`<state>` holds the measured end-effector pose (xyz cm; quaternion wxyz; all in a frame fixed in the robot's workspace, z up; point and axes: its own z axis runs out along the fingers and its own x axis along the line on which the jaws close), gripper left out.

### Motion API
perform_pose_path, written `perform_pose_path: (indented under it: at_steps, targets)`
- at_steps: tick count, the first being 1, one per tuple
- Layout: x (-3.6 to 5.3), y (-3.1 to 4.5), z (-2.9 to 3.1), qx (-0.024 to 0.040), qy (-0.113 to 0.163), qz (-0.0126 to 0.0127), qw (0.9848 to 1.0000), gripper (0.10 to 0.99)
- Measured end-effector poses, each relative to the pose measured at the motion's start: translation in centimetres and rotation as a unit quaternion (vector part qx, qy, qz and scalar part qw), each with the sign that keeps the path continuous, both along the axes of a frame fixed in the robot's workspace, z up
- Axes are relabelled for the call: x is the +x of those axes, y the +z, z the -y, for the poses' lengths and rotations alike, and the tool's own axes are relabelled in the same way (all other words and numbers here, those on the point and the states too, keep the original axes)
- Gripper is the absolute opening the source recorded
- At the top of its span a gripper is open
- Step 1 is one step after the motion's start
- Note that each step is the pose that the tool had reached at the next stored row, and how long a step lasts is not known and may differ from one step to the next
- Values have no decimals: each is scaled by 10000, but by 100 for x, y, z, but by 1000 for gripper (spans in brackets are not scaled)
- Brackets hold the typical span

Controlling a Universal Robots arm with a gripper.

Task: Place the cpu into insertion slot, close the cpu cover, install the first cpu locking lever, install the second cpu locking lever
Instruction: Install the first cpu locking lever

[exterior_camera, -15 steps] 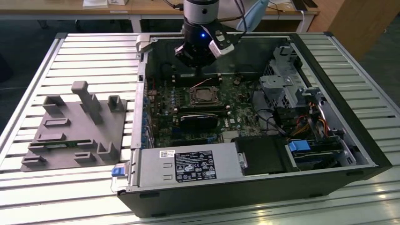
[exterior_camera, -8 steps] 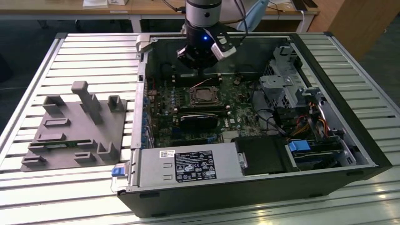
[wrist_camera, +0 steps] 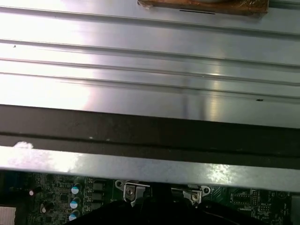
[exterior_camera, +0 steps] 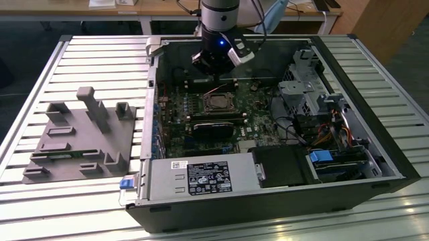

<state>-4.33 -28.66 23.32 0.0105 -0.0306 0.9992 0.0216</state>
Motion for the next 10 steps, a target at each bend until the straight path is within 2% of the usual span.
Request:
perform_pose_path:
  at_steps: [10]
  targets:
    - [39,-48,-3,-3,-52,0,10000,106]
